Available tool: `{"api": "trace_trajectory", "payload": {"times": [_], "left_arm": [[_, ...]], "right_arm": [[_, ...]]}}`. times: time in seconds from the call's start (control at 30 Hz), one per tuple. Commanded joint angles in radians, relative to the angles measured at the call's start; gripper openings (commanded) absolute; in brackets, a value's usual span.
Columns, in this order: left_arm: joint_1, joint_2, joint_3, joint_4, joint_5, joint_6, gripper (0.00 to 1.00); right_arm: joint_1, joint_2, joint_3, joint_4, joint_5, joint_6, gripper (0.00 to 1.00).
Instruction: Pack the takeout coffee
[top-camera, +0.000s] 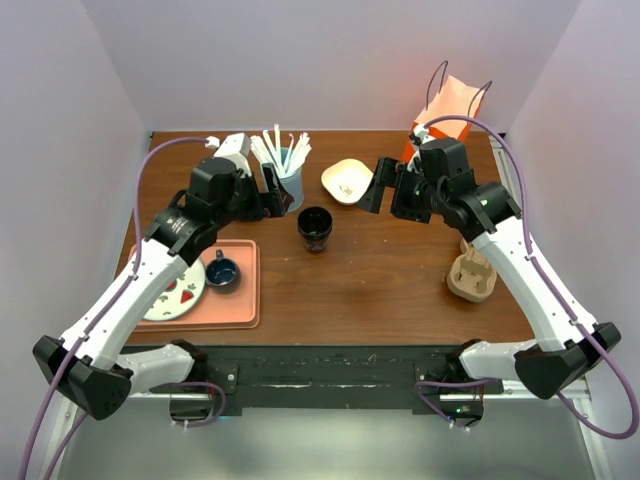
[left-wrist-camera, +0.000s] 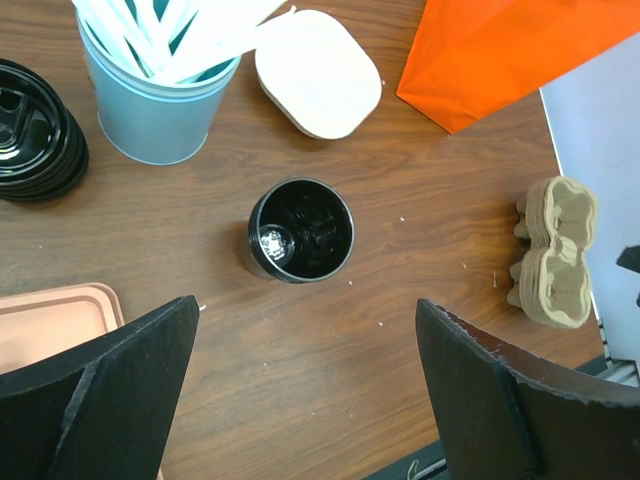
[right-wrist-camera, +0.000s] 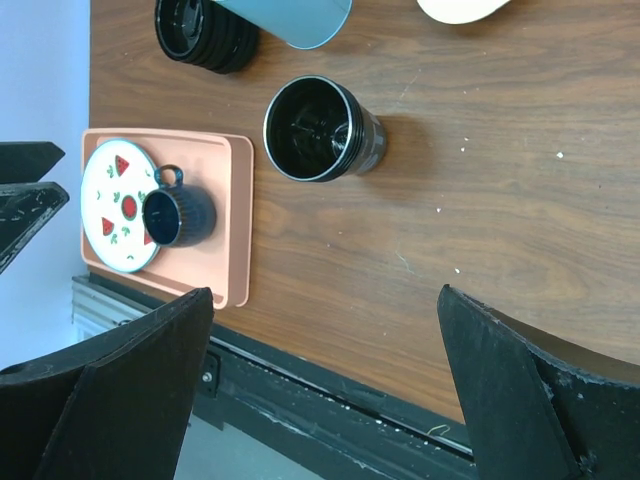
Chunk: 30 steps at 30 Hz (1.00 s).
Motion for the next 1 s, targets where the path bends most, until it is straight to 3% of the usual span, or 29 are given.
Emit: {"api": "trace_trajectory", "payload": {"times": [0.0, 0.17, 0.23, 0.27, 0.47, 0.67, 0.97], "left_arm": [[-0.005, 0.045, 0.044, 0.008, -0.046, 0.014, 0.91], [-0.005, 0.209, 0.187, -0.089, -0.067, 0.082, 0.79], [-0.005, 0.306, 0.274, -0.142, -0.060, 0.112, 0.70], [-0.005, 0.340, 0.306, -0.161, -0.042, 0.138, 0.58], [-0.019, 0.522, 0.440, -0.261, 0.004, 0.200, 0.30], [-0.028, 0.567, 0.393, -0.226, 0.023, 0.217, 0.22], [-0.032, 0.608, 0.342, -0.178, 0.063, 0.238, 0.18]], "right_arm": [[-0.003, -0.023, 0.002, 0.013, 0.034, 0.005, 0.99], [-0.005, -0.034, 0.008, -0.012, 0.046, -0.019, 0.99], [-0.003, -0.041, 0.011, -0.029, 0.051, -0.034, 0.99], [-0.002, -0.047, 0.011, -0.035, 0.048, -0.042, 0.99], [-0.003, -0.095, -0.024, 0.025, -0.018, -0.071, 0.92], [-0.003, -0.126, -0.070, 0.085, -0.060, -0.053, 0.85], [-0.003, -0.130, -0.088, 0.106, -0.069, -0.033, 0.84]]}}
